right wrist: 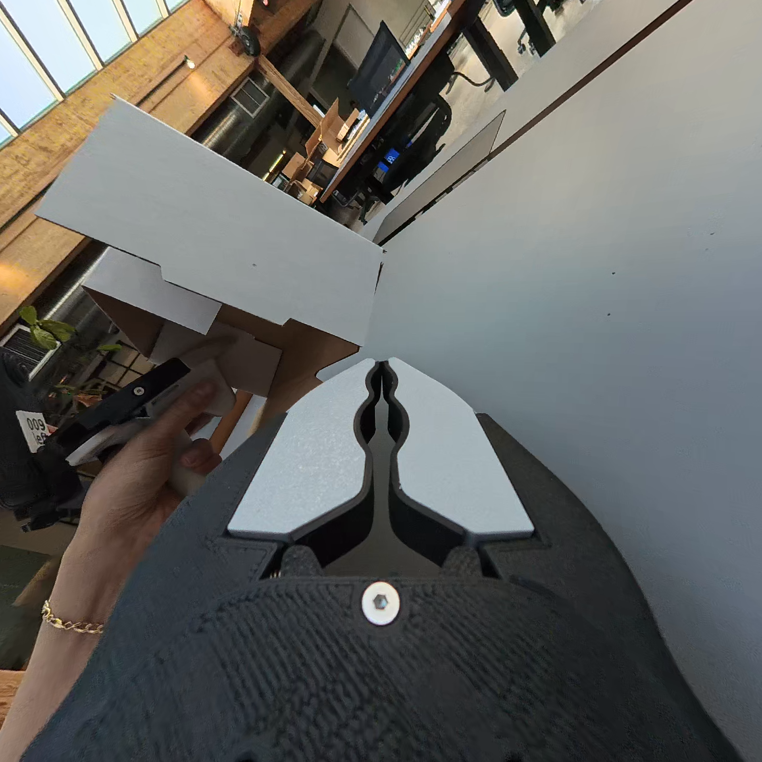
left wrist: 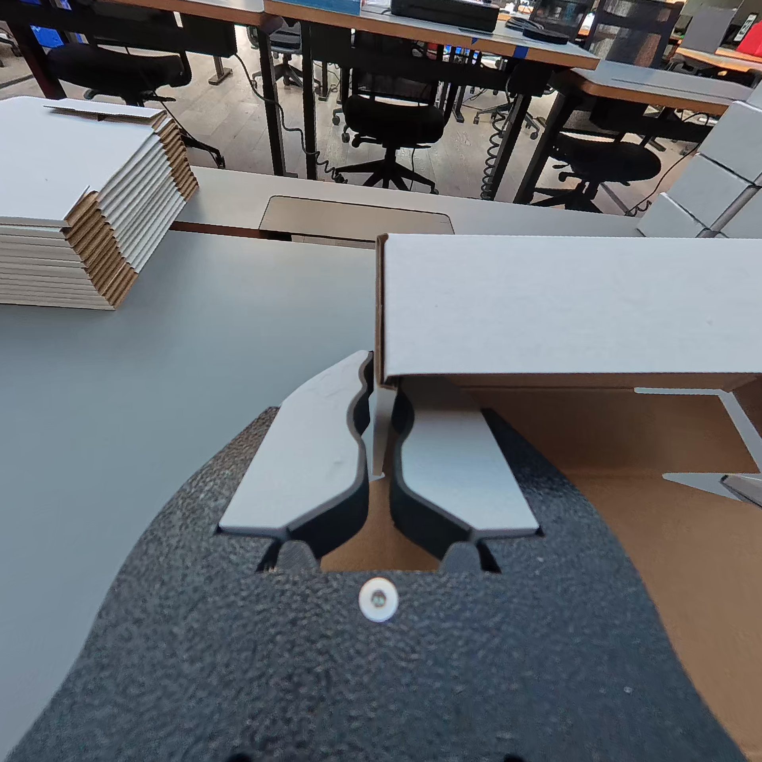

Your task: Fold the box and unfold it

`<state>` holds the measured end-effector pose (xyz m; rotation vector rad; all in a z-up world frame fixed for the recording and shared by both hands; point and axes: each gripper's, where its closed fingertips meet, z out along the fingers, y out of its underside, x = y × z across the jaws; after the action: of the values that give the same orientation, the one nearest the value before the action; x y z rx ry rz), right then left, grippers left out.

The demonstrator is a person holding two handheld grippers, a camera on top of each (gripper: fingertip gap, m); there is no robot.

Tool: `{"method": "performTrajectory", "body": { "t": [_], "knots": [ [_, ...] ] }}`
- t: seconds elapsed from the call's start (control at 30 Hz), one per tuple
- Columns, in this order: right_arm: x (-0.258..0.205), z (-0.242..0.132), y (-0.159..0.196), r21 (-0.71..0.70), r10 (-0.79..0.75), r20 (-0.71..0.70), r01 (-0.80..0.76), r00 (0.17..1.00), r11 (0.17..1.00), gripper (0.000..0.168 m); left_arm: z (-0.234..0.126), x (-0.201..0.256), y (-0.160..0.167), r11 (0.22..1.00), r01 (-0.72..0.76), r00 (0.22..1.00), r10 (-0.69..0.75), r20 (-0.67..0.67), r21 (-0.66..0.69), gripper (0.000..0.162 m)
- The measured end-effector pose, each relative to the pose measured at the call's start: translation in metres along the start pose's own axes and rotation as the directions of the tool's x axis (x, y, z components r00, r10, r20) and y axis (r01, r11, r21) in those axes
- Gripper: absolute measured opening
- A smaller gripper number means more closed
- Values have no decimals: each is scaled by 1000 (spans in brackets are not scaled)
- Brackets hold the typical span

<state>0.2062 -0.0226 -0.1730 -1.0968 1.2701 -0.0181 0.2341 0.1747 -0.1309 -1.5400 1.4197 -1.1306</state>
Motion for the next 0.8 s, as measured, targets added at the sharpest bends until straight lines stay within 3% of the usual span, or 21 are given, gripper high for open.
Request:
{"method": "performTrajectory", "body": {
  "t": [0.03, 0.3, 0.43, 0.57, 0.73, 0.8],
  "knots": [
    [-1, 0, 0, 3, 5, 9, -5, 1000, 1000, 0, 0, 1, 0, 1000, 1, 1000, -1, -3, 0, 5],
    [-7, -4, -10, 82, 7, 39, -10, 999, 997, 0, -1, 3, -2, 1000, -13, 1000, 13, -4, 13, 5],
    [-20, -12, -6, 42, -185, -2, 185, 983, 982, 0, -2, -4, -5, 1000, -18, 1000, 17, 20, 21, 5],
    [-29, -16, -25, 81, -348, -78, 354, 934, 932, 0, -2, -1, -3, 1000, -12, 1000, 12, 1, 11, 5],
    [-12, -22, -63, 102, -414, -206, 440, 887, 892, 0, -4, 4, 0, 998, -67, 997, 67, -40, -2, 5],
    [-5, -23, -68, 74, -417, -193, 437, 888, 897, 0, -4, 11, 2, 997, -76, 991, 73, -115, -23, 5]
  ]
}}
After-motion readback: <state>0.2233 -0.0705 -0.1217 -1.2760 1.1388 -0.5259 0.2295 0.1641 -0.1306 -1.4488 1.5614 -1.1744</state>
